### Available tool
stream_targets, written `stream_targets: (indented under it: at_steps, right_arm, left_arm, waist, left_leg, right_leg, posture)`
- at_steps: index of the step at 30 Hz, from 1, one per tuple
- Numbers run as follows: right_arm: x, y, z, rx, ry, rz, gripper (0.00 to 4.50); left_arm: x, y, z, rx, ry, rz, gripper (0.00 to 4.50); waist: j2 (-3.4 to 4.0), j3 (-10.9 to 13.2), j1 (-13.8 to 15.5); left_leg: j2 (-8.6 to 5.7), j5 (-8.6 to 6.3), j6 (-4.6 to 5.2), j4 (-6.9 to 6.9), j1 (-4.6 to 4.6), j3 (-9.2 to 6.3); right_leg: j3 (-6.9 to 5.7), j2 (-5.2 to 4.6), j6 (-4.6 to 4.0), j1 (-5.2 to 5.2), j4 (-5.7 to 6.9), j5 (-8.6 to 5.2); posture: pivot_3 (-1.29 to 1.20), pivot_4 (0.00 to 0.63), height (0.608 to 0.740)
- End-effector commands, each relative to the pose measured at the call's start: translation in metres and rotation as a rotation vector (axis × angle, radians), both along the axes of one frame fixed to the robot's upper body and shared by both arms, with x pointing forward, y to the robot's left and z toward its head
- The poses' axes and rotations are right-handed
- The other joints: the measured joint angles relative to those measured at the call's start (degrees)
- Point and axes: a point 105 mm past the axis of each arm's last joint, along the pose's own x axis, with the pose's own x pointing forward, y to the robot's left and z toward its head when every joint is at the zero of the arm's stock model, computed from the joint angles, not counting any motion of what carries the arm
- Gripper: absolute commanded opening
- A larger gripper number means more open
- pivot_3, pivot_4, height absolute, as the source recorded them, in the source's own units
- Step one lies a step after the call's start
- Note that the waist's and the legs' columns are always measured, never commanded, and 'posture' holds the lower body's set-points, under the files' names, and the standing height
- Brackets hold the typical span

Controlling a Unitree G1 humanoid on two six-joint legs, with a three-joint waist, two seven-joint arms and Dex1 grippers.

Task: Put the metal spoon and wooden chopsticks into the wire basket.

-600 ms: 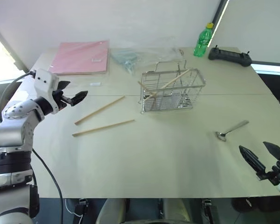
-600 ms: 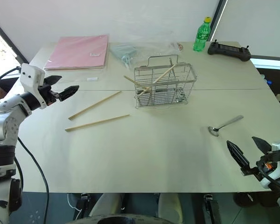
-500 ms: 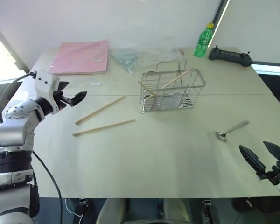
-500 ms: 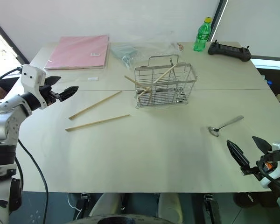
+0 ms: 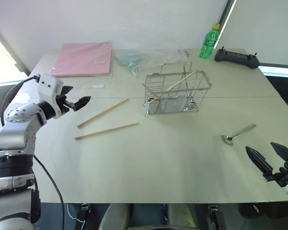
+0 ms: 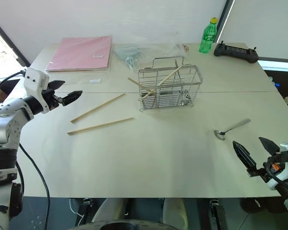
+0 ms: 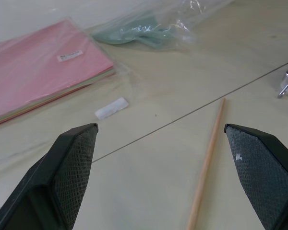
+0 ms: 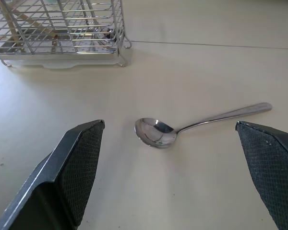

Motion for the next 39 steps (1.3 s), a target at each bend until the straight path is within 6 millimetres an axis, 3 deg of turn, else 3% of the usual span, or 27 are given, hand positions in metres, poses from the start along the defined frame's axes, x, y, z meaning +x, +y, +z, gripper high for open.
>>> stream_targets:
  at_steps: [1,14,19,22,25,34,39]
  right_arm:
    - [0.001,0.0,0.007,-0.04,-0.018,0.009,4.5]
    - [0.005,-0.004,0.013,-0.1,-0.008,0.024,4.5]
    - [0.012,-0.001,0.022,-0.253,0.064,0.185,4.5]
    - [0.025,-0.003,0.038,-0.366,0.104,0.321,4.5]
    - [0.038,-0.005,0.048,-0.466,0.15,0.445,4.5]
    - [0.053,0.003,0.039,-0.795,0.355,0.922,4.5]
    - [0.07,0.005,0.033,-0.91,0.384,1.068,4.5]
  left_arm:
    - [0.0,-0.005,0.017,0.003,-0.053,-0.024,4.45]
    - [0.002,-0.017,0.013,0.006,0.008,-0.071,4.45]
    - [-0.015,-0.063,0.027,0.047,0.039,-0.338,4.45]
    - [-0.036,-0.1,0.031,0.075,0.059,-0.554,4.45]
    - [-0.056,-0.123,0.029,0.11,0.082,-0.713,4.45]
    - [-0.079,-0.158,0.04,0.077,0.104,-0.925,4.45]
    - [-0.099,-0.166,0.039,0.077,0.15,-1.05,4.45]
  waist:
    - [0.0,0.0,0.0]
    - [0.0,0.0,0.0]
    - [-0.05,0.0,0.0]
    - [-0.03,0.0,-0.1]
    - [0.0,0.0,-0.3]
    - [0.0,0.1,-0.2]
    - [-0.01,0.2,-0.7]
  left_leg:
    - [0.0,0.0,0.0,0.0,0.0,0.01]
    - [0.03,0.0,0.0,0.0,0.0,0.09]
    - [0.02,0.0,0.0,0.08,-0.02,0.31]
    - [0.04,0.0,0.0,0.09,-0.01,0.43]
    - [0.16,0.0,0.01,0.09,0.04,0.73]
    - [0.44,-0.01,0.04,0.11,0.02,1.3]
    - [0.44,-0.01,0.04,0.11,0.0,1.34]
  right_leg:
    - [0.0,0.0,0.0,0.0,0.0,0.0]
    - [0.0,0.03,0.04,0.01,0.0,0.03]
    - [0.0,0.02,0.02,0.03,-0.02,0.01]
    - [0.02,0.0,0.02,0.06,-0.07,0.01]
    - [0.05,-0.02,0.0,0.06,-0.1,0.03]
    - [0.01,-0.03,-0.01,0.07,-0.14,0.03]
    - [0.04,-0.04,-0.07,0.05,-0.2,0.2]
  posture:
    - [0.0,0.15,0.709]
    - [0.0,0.15,0.709]
    - [0.0,0.15,0.709]
    - [0.0,0.15,0.709]
    - [0.0,0.15,0.709]
    - [0.0,0.15,0.709]
    - [0.0,0.15,0.709]
